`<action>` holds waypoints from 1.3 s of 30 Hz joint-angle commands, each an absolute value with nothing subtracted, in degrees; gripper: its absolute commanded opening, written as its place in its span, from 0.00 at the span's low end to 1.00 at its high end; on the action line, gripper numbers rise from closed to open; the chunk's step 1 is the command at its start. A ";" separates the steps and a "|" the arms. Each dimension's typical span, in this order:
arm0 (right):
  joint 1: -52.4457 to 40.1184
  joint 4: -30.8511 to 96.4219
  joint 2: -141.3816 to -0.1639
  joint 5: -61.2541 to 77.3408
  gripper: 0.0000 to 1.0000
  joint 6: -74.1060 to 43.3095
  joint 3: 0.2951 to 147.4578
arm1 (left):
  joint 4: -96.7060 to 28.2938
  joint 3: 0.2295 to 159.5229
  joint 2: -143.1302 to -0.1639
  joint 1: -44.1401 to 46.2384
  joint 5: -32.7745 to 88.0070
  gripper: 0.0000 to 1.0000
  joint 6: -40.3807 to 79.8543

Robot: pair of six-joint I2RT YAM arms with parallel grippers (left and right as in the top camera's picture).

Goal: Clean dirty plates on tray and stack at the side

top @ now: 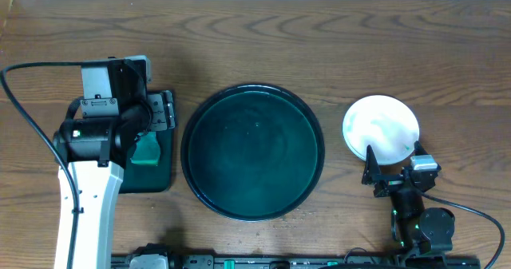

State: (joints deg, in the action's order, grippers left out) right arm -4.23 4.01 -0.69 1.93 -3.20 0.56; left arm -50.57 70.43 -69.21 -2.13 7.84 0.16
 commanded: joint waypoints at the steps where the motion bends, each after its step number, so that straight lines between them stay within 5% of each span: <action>1: -3.77 4.08 -0.27 2.42 0.99 -3.33 0.30 | -50.54 71.16 -69.23 -2.07 8.38 0.76 -0.21; 39: -3.77 4.08 -0.27 2.42 0.99 -3.33 0.30 | -50.54 48.86 -56.62 -2.04 1.56 0.76 -0.23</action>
